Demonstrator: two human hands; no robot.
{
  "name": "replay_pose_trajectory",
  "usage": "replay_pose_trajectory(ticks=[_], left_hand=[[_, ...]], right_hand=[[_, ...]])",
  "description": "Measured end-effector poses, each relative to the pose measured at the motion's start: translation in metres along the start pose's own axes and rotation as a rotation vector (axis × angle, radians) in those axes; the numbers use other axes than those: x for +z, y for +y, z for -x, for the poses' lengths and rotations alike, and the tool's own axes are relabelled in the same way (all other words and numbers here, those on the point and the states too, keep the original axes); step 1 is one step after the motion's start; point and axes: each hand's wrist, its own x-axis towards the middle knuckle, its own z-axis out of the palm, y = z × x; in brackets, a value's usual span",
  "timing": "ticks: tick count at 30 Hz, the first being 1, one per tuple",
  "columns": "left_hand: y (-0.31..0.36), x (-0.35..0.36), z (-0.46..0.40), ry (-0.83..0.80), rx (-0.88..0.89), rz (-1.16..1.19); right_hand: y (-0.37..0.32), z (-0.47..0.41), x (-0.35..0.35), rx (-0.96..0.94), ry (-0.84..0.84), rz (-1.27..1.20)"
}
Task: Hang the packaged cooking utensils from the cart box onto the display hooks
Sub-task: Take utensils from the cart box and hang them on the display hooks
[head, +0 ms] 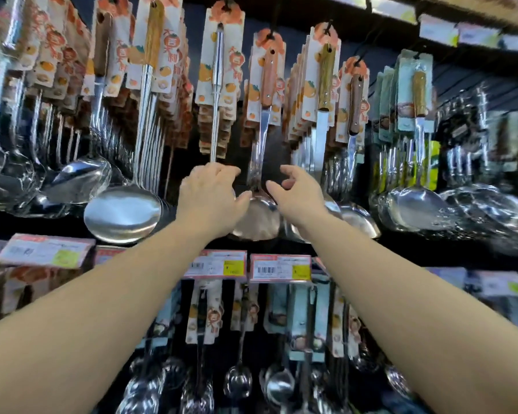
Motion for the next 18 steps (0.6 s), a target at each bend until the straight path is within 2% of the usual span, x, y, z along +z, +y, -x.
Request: replay_pose_trajectory(ticks=[5, 8, 13, 18], left_hand=[[0.067, -0.009, 0.016, -0.059, 0.041, 0.064], [0.133, -0.006, 0.037, -0.099, 0.080, 0.111], [0.283, 0.022, 0.091, -0.217, 0.172, 0.213], [0.451, 0.046, 0.146, -0.425, 0.312, 0.371]], right_hand=[[0.015, 0.041, -0.066, -0.033, 0.044, 0.122], [0.043, 0.069, -0.133, -0.017, 0.044, 0.321], [0.109, 0.139, -0.289, 0.098, -0.021, 0.847], [0.162, 0.212, -0.452, 0.339, -0.010, 1.033]])
